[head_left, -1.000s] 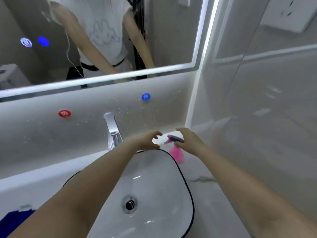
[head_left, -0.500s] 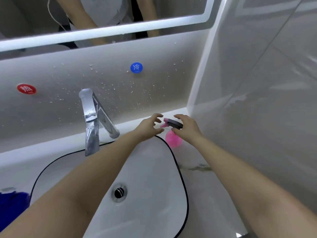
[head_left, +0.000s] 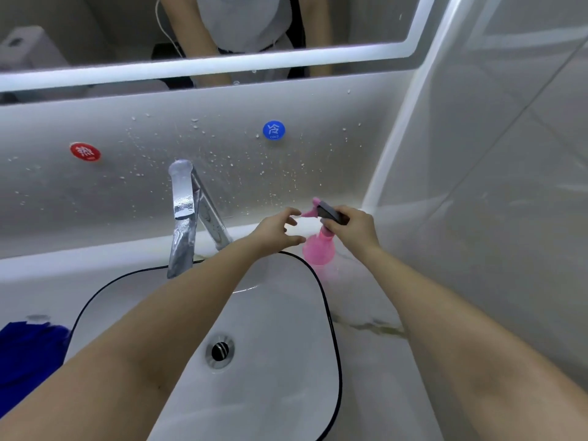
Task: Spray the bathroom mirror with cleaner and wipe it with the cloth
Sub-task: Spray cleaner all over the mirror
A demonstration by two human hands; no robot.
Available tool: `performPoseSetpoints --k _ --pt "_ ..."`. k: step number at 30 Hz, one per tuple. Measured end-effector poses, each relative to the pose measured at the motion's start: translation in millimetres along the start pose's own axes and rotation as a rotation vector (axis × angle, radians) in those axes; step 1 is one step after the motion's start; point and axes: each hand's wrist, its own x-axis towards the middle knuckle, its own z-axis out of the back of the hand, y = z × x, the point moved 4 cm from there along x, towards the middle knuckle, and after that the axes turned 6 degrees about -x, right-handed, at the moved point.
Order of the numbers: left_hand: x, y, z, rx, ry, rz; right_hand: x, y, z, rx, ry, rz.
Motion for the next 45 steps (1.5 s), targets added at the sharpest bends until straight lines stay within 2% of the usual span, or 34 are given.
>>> performPoseSetpoints --k 11,17,21,35,39,45 --pt "-57.6 -86.3 91.2 -0.01 -0.181 -0.152 4.1 114.7 60.0 -0.065 -0.089 0.242" --pt "-106.5 -140.8 162.8 -0.076 -0.31 -0.282 -24.3 206.2 90.7 0.093 -0.129 0.354" --pt "-155.6 -155.7 198.3 -0.207 -0.339 -0.35 -52.2 253.2 87.4 0.168 -0.132 0.414" --pt "-280.4 -70.6 247.8 -0.317 -0.419 -0.351 -163.0 313.1 -41.5 0.213 0.027 0.46" --pt "-301.5 -47.2 255.9 -0.275 -0.393 -0.38 -181.5 318.6 -61.6 0.222 0.029 0.454" --pt "-319.7 -23.0 261.5 -0.22 -0.468 -0.389 -195.5 325.9 -86.4 0.222 0.07 0.451"
